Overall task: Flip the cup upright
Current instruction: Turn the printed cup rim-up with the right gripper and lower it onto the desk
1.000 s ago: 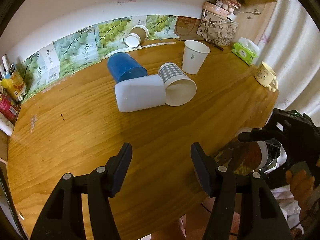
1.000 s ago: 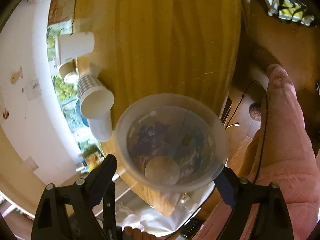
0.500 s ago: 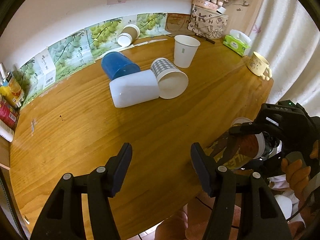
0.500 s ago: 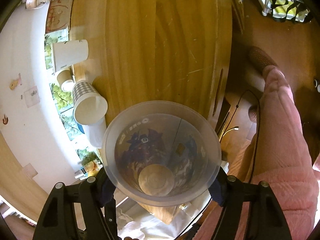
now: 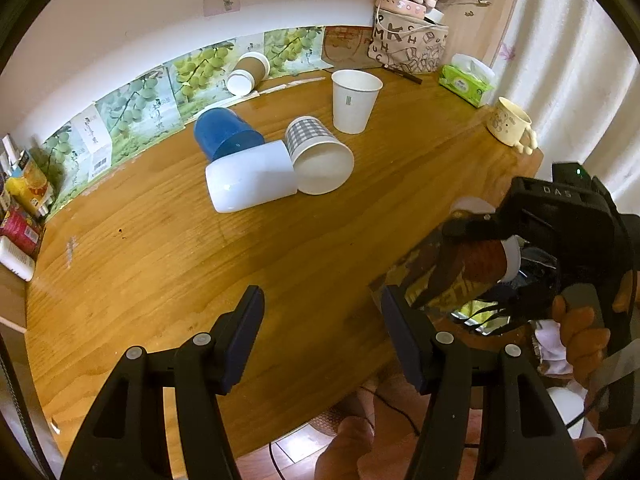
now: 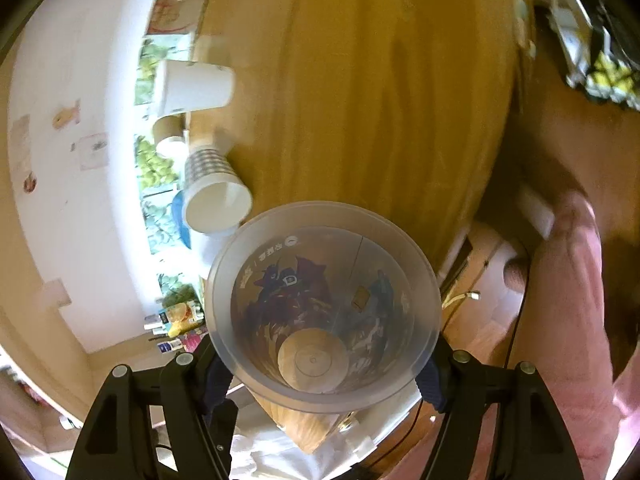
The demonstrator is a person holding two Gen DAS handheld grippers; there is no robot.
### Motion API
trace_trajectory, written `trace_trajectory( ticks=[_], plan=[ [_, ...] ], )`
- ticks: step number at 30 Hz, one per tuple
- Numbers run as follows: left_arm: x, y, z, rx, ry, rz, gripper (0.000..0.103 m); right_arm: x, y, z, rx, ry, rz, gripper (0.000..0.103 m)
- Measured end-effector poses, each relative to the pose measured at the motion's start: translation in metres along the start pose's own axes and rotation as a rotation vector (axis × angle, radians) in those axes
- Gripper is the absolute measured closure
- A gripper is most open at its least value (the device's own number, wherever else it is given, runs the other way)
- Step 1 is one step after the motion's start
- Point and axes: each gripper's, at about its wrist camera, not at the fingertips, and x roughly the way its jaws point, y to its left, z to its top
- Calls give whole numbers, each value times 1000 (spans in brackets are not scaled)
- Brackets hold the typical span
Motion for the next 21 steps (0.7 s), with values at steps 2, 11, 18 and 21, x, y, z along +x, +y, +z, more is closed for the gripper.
trace_trajectory(
  ticks=[2,11,18,21],
  plan=[
    [-4,-5,1,-14,-3,10,38,-4,9,4,-56,-13,-10,29],
    [-9,-25,11,-95,-14,48,38,-18,53,19,-354,-66,-58,29],
    [-12,-38,12,-179,-26,65,38,-23,83,19,-662,-155,-170,29],
    [-11,-42,13,-218,-35,74,38,-24,91,17,-776,-182,-218,29]
  ],
)
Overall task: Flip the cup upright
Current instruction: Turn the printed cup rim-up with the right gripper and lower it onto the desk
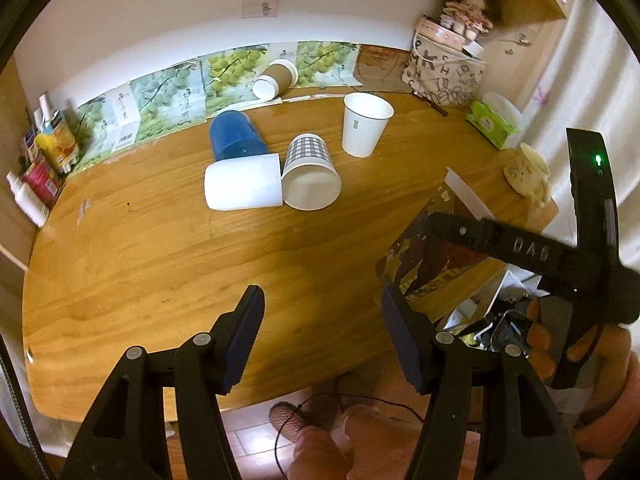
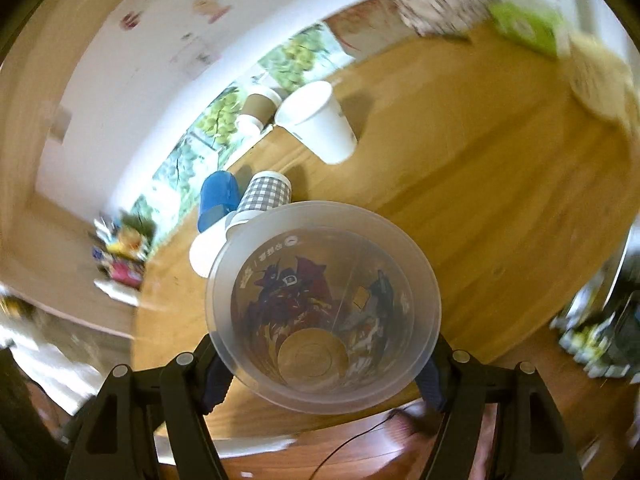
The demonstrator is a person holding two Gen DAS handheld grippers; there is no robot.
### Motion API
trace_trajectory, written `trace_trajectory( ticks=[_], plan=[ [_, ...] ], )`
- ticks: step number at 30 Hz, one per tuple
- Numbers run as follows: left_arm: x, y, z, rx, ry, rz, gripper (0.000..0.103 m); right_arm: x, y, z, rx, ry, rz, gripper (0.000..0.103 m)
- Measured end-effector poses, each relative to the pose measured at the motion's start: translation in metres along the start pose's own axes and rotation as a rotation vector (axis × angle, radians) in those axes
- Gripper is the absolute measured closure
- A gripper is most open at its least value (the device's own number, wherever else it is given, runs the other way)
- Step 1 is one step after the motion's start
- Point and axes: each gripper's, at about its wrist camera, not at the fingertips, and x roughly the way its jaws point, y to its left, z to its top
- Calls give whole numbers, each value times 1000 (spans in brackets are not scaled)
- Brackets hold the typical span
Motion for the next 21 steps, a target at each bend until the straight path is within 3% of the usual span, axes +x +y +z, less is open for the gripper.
trace_trajectory(
  ticks=[10,21],
  plan=[
    [4,-11,-11,-126,2,37,38,-1,12,-2,-351,-94,-127,29],
    [5,-17,-22,-231,-8,105,38,13,18,-15,-613,-122,-137,28]
  ],
)
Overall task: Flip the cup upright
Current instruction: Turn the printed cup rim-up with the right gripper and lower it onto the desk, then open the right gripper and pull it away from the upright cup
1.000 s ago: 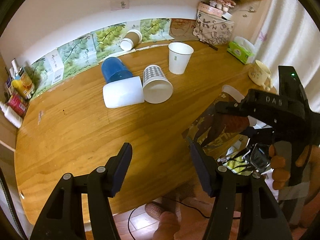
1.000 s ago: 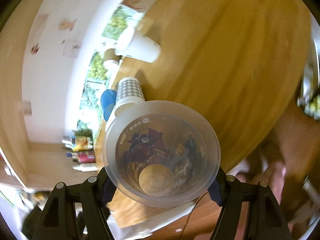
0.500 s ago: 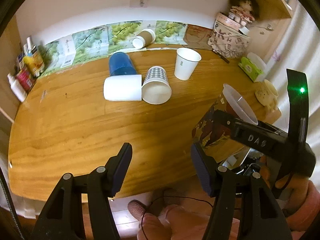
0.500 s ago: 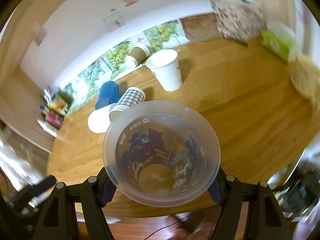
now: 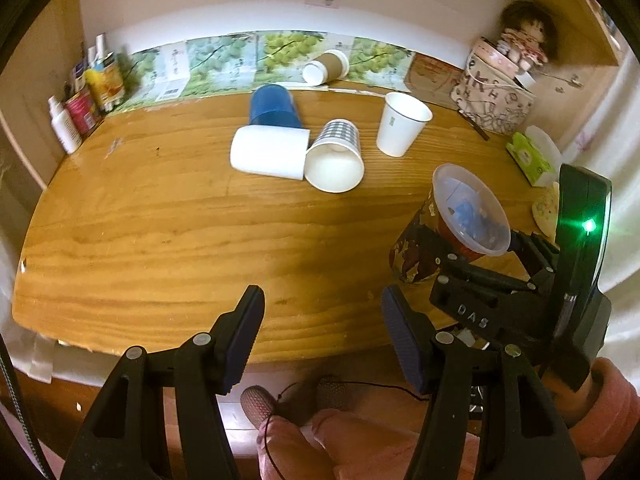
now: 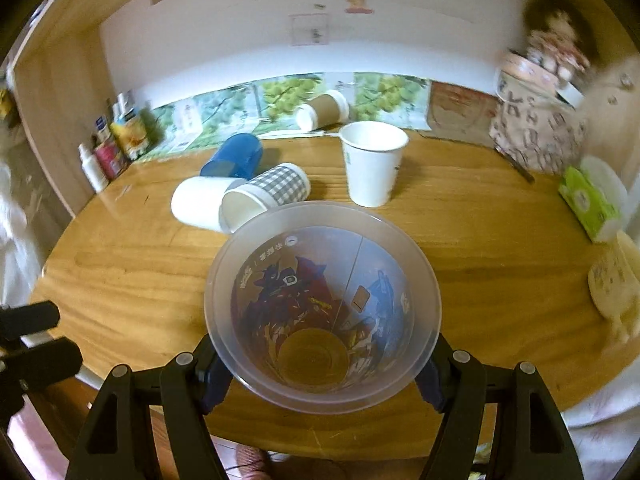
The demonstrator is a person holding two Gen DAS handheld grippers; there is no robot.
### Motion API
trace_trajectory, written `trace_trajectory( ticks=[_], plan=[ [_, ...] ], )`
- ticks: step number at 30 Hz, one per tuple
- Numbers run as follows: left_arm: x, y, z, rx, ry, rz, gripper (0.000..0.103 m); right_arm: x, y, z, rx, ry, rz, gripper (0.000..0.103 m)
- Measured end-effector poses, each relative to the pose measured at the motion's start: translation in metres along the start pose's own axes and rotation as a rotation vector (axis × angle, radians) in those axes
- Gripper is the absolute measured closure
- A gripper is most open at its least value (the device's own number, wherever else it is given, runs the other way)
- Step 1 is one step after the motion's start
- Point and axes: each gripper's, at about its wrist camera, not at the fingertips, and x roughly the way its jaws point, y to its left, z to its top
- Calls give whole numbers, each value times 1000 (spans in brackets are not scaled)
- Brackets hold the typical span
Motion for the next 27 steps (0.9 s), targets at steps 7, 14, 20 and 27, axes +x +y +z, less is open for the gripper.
trace_trajectory(
  ticks=[7,14,20,27],
  plan=[
    [-1,-3,-6,-56,-8,33,38,5,12,-6,-147,-46,19,28],
    [-3,-5,-12,-96,-8,63,38,6,18,-9,-240,-86,47,27],
    [-4,-7,-14,-113,-5,77,38,7,18,-8,-260,-85,56,26],
    [0,-9,-19,-114,19,80,38,13,14,-15,-243,-18,81,22]
  ],
)
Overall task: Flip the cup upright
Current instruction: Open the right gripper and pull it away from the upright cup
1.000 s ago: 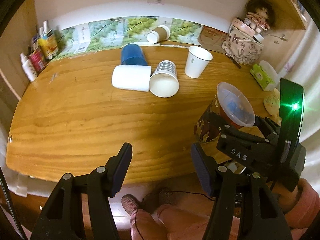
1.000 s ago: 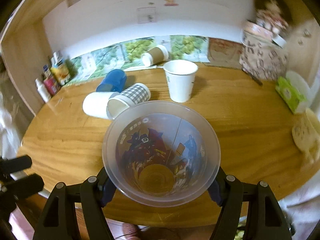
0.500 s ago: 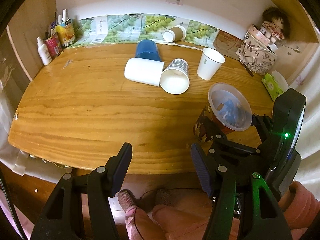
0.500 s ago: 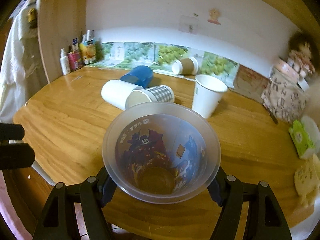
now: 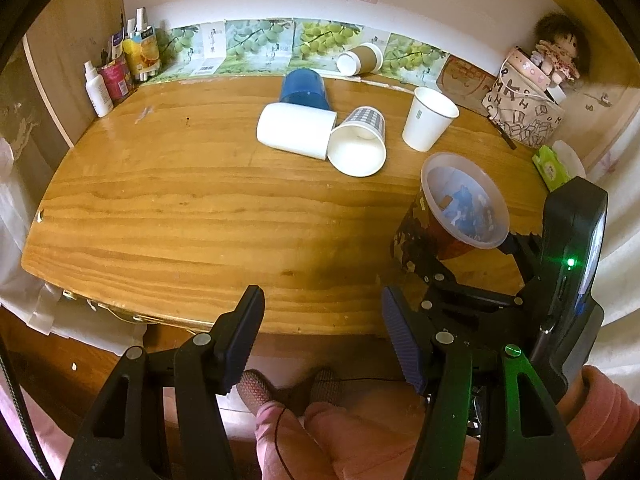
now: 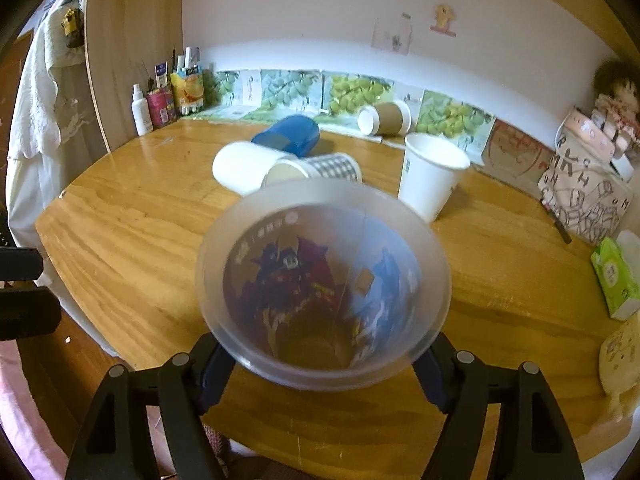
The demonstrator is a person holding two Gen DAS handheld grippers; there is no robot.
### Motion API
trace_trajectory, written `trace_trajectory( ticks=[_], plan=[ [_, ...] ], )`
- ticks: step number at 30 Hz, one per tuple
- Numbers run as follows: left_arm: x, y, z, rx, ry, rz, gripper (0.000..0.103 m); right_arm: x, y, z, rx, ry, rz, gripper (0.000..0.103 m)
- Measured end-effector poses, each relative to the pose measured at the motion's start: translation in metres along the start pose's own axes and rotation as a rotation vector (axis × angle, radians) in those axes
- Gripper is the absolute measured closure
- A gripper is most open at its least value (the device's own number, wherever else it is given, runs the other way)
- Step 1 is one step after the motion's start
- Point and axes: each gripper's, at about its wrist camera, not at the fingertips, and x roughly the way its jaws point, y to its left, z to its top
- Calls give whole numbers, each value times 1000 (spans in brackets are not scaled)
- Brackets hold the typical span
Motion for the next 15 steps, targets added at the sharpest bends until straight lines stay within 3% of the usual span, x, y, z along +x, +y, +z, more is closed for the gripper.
trace_trajectory(
  ticks=[9,15],
  plan=[
    [20,8,-5,-15,58,13,33,-9,-11,-29,64,99,-24,20],
    [8,11,8,-31,0,54,33,-47,-30,-38,177,105,-88,20]
  ],
)
